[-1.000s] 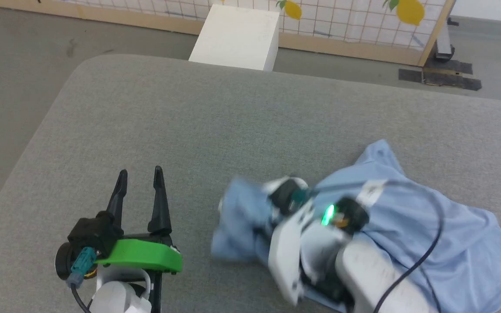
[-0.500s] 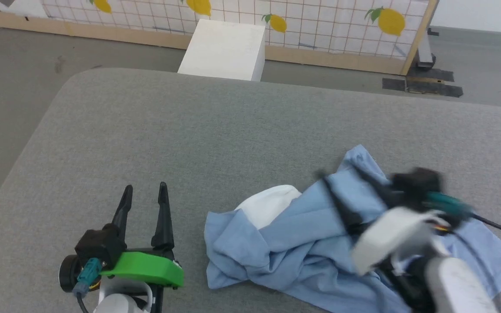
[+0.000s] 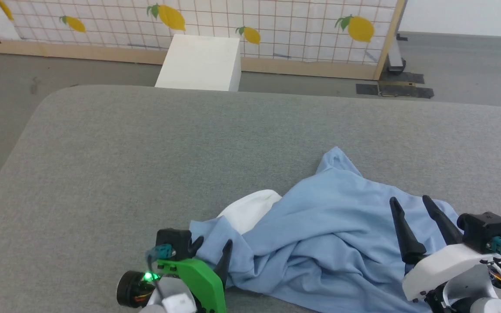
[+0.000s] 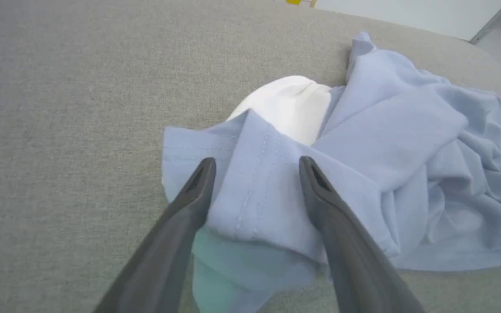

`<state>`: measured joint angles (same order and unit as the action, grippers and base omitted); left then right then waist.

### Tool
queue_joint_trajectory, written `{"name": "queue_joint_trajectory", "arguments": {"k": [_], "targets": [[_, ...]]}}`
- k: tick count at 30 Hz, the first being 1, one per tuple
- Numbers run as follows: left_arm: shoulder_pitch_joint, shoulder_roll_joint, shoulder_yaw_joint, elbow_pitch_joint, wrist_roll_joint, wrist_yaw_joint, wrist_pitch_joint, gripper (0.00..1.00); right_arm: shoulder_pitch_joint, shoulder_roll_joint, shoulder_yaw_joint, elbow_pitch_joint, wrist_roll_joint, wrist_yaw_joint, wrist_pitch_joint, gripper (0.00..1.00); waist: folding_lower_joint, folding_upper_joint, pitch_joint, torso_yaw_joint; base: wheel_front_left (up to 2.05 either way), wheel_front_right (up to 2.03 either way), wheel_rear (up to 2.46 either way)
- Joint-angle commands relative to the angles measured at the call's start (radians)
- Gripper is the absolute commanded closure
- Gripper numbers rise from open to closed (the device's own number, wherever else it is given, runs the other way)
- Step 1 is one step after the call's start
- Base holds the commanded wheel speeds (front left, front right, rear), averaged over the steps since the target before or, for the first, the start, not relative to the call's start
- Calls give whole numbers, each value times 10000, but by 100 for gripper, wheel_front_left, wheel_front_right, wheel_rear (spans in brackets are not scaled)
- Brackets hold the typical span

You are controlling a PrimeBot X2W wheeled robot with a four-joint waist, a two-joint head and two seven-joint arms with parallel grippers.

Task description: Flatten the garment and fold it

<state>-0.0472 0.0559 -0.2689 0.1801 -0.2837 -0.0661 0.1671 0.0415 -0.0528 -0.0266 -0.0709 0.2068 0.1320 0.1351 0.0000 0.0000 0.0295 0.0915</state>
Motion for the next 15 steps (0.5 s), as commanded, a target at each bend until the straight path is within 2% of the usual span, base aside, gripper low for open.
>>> {"name": "queue_joint_trajectory", "arguments": {"k": [1, 6, 7, 8, 9, 12, 15], "targets": [[66, 96, -42, -192, -5, 181, 698, 0, 32, 23, 18, -25, 178, -13, -18, 0, 0, 0, -18, -147, 0, 0, 0], [429, 290, -313, -1200, -32, 527, 2941, 0, -11, 24, 158, -13, 380, -13, -21, 0, 0, 0, 35, -269, 0, 0, 0], [524, 282, -361, -1437, -177, 509, 3300, 36, -17, 24, 177, -8, 411, -13, -30, 0, 0, 0, 52, -281, 0, 0, 0], [585, 276, -410, -1617, -307, 453, 3537, 65, -21, 25, 184, -3, 428, -13, -42, 0, 0, 0, 70, -285, 0, 0, 0], [644, 277, -467, -1798, -464, 370, 3796, 100, -27, 25, 184, 8, 458, -13, -53, 0, 0, 0, 94, -287, 0, 0, 0], [597, 315, -556, -2161, -705, 147, 3998, 100, -79, 25, 189, 30, 527, -13, -78, 0, 0, 0, 166, -286, 0, 0, 0], [126, 323, -532, -2219, -722, -50, 3388, 100, -184, 25, 174, 72, 596, -13, -147, 0, 0, 0, 234, -262, 0, 0, 0]]}}
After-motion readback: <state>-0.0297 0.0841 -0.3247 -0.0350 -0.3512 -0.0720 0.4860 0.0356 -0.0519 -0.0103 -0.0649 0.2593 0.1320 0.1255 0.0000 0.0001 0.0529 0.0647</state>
